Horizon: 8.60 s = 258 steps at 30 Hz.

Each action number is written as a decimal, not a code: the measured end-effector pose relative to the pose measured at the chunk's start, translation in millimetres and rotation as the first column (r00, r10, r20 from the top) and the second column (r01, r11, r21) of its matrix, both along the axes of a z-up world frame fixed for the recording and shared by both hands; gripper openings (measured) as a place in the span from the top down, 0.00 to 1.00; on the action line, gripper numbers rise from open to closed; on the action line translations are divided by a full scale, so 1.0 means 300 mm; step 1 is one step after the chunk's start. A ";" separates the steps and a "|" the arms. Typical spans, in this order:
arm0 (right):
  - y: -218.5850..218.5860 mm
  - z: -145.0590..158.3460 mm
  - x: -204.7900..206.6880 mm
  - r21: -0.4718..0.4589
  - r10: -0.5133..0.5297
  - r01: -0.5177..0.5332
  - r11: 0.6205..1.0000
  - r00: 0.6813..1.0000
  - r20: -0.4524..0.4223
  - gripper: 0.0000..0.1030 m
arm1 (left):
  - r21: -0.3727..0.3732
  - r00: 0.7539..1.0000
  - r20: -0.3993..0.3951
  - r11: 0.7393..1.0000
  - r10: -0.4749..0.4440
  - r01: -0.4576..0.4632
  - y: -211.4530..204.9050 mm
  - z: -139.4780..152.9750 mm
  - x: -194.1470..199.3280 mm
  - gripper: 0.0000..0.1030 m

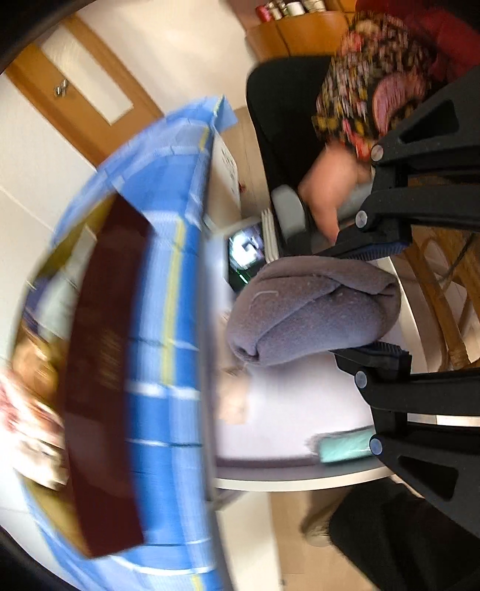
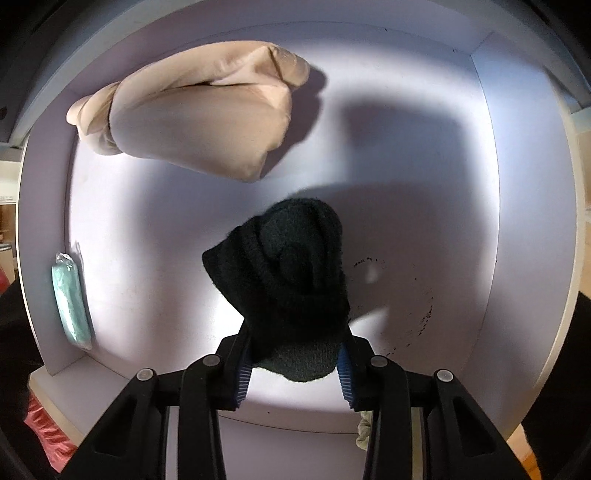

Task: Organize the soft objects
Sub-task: 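Carry the grey beanie into the gold tray and open the left tool, then move the left tool back into the drawer toward the beige rolled garment, then close the left tool on the beige rolled garment, then lift the beige rolled garment out of the drawer with the left tool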

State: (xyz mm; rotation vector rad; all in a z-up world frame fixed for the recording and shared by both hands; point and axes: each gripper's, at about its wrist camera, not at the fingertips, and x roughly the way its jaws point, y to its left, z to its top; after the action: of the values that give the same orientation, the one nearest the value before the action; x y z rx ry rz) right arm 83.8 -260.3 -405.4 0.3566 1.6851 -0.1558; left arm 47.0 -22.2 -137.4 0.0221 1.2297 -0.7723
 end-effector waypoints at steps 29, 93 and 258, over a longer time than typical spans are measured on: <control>-0.145 -0.015 -0.008 0.034 -0.026 0.026 0.999 1.000 -0.009 0.62 | 0.144 0.972 0.208 0.979 0.113 -0.145 -0.212 0.236 0.395 0.66; -0.160 -0.058 -0.019 0.053 -0.042 0.043 0.998 0.999 -0.020 0.60 | 0.170 0.903 0.394 0.952 0.171 -0.254 -0.174 0.389 0.502 0.55; -0.351 0.074 -0.004 0.074 -0.203 0.210 0.975 0.975 -0.091 0.58 | 0.468 0.898 -0.063 0.782 -0.436 0.412 -0.435 -0.493 0.461 0.32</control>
State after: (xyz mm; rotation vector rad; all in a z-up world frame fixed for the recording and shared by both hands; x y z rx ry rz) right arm 82.7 -365.5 -383.3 0.5957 1.7374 -0.2572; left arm 185.3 -152.5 -285.4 0.7430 1.3595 -0.8327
